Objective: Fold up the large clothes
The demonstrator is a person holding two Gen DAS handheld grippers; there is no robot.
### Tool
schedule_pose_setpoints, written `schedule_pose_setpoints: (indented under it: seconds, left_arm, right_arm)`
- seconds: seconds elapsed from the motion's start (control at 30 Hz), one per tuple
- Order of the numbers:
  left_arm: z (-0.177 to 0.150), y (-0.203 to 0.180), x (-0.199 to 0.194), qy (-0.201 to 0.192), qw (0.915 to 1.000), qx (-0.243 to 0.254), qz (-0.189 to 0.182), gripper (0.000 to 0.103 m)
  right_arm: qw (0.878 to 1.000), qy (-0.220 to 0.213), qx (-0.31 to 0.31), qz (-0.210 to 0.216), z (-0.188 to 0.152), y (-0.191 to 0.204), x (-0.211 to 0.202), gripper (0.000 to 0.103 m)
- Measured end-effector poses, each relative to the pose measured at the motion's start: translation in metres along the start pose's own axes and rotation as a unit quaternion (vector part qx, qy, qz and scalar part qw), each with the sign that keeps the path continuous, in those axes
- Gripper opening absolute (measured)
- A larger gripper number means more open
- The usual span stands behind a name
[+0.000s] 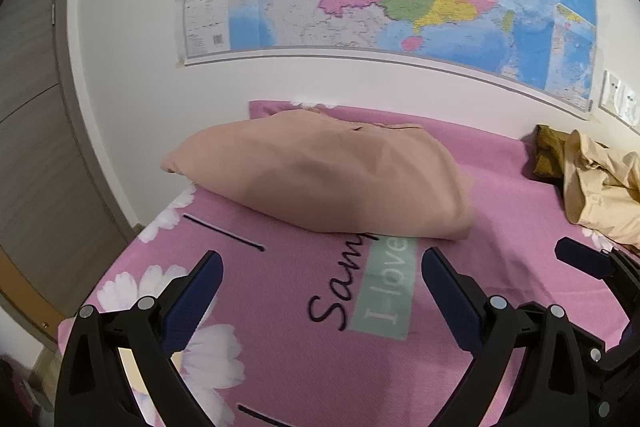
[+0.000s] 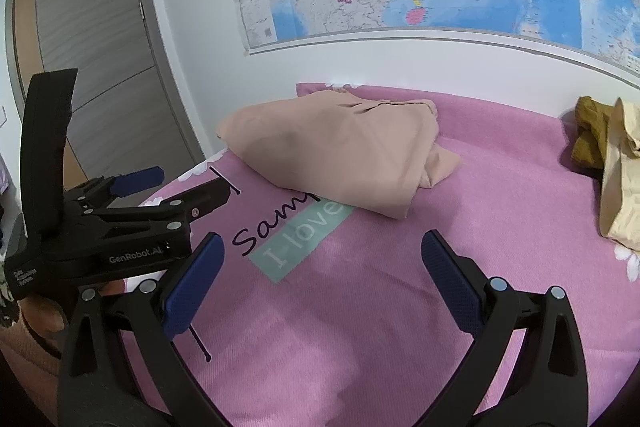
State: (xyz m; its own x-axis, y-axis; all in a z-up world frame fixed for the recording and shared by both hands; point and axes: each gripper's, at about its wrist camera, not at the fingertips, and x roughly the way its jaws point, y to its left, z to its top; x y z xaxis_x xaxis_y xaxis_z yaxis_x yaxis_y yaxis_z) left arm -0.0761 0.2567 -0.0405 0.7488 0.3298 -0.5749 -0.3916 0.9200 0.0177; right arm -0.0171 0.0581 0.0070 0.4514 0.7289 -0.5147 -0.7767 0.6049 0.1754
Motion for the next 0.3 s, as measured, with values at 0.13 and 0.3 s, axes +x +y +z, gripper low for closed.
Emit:
schedule_pose_setpoints:
  seconds: [0.13, 0.3]
  left_arm:
    - [-0.002, -0.017, 0.001, 0.008, 0.9996, 0.009, -0.025, 0.096]
    - [-0.007, -0.056, 0.004, 0.025, 0.9956, 0.019, -0.089, 0.096]
  right_arm:
    - [1.000, 0.002, 0.011, -0.023, -0.010, -0.014, -0.016, 0.097]
    - [0.995, -0.009, 0.052, -0.085, -0.026, -0.048, -0.052, 0.097]
